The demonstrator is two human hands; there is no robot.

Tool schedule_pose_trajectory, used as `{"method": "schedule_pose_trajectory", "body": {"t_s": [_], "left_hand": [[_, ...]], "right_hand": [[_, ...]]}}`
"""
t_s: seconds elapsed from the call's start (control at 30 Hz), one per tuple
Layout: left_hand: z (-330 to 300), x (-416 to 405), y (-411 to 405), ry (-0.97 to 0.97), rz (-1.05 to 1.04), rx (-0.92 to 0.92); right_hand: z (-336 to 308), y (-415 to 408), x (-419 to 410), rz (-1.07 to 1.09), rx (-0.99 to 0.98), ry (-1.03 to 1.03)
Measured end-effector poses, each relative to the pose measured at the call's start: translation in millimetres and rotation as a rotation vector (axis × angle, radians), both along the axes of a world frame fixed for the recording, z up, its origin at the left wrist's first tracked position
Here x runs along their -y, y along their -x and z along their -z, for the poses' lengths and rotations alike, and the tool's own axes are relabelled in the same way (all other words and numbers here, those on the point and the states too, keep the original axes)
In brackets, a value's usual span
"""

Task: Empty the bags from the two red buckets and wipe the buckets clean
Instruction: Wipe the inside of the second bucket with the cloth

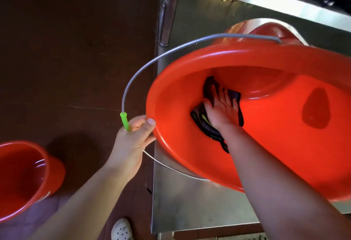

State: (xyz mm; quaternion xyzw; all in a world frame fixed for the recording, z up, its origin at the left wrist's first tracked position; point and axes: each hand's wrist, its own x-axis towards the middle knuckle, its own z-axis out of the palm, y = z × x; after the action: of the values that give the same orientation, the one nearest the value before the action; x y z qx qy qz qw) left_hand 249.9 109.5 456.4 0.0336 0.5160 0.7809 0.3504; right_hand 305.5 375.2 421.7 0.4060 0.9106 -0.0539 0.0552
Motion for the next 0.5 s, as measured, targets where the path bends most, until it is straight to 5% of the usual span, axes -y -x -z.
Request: {"method": "schedule_pose_trajectory", "body": {"t_s": [0.27,0.5], "left_hand": [[-8,-7,-9,-0.011,-0.129,-0.001],[-35,-6,10,0.021,-0.128,-0.079]], "right_hand": [[-12,-40,139,-0.198,-0.342,0.167],[-15,-50,106,-0.367,-0.221,0.092]]}}
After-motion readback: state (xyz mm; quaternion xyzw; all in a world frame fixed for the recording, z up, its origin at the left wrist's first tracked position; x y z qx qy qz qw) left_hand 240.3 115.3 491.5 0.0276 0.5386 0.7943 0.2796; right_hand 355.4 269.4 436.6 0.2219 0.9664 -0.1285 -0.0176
